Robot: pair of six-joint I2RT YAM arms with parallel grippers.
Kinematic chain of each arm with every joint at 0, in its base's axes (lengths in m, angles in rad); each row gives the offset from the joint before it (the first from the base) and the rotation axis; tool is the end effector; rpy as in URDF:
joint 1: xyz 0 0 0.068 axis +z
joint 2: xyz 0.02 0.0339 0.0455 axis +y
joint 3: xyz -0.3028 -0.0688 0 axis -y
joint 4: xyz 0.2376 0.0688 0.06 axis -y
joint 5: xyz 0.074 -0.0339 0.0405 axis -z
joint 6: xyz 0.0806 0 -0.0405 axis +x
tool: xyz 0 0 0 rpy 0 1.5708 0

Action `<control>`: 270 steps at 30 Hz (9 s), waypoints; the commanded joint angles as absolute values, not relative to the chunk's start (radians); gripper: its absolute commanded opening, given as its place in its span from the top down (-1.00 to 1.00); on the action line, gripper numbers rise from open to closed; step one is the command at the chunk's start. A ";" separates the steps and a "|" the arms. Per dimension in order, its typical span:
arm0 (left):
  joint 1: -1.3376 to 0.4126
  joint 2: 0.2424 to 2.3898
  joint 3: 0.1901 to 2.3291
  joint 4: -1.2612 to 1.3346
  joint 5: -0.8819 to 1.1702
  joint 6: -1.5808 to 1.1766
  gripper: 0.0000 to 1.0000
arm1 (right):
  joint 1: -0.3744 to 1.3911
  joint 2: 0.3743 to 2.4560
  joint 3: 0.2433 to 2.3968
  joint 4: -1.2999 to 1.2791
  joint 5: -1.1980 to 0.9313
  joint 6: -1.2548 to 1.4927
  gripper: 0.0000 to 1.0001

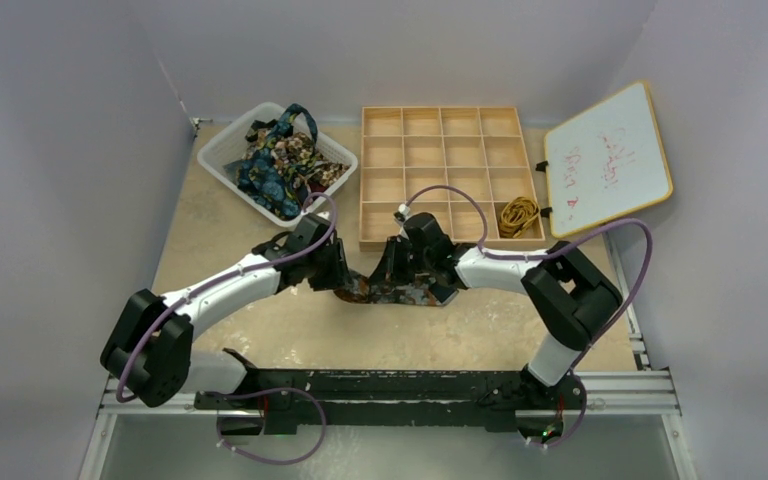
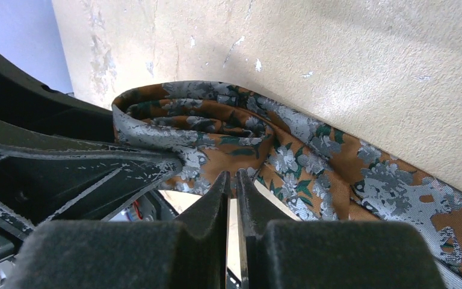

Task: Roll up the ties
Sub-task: Roll the tie at the center of the board.

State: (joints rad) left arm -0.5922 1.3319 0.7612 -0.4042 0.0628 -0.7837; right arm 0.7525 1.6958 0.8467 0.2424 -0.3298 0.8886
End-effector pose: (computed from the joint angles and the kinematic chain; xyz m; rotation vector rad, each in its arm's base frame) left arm 0.2190 -0.1534 0.2020 -0.2288 2.6503 -0.5832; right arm 0.2619 0.2810 0.1895 -0.0460 2.4449 1.2088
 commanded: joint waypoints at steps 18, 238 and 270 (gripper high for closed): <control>-0.604 1.337 0.819 -0.442 0.002 -0.810 0.35 | 0.769 1.824 0.923 0.265 -0.377 0.888 0.86; -0.402 1.123 0.573 -0.245 0.335 -0.756 -0.47 | 0.682 1.388 0.886 -0.032 -0.423 -0.546 -0.96; -0.379 1.049 0.520 -0.275 0.319 -0.735 -0.48 | 0.805 1.730 0.997 -0.053 -0.378 -0.692 -0.74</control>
State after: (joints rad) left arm -0.3904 1.0557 0.5247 -0.2798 0.3241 -0.7624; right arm 0.7994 1.7439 0.9997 -0.1390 -0.3779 -0.6807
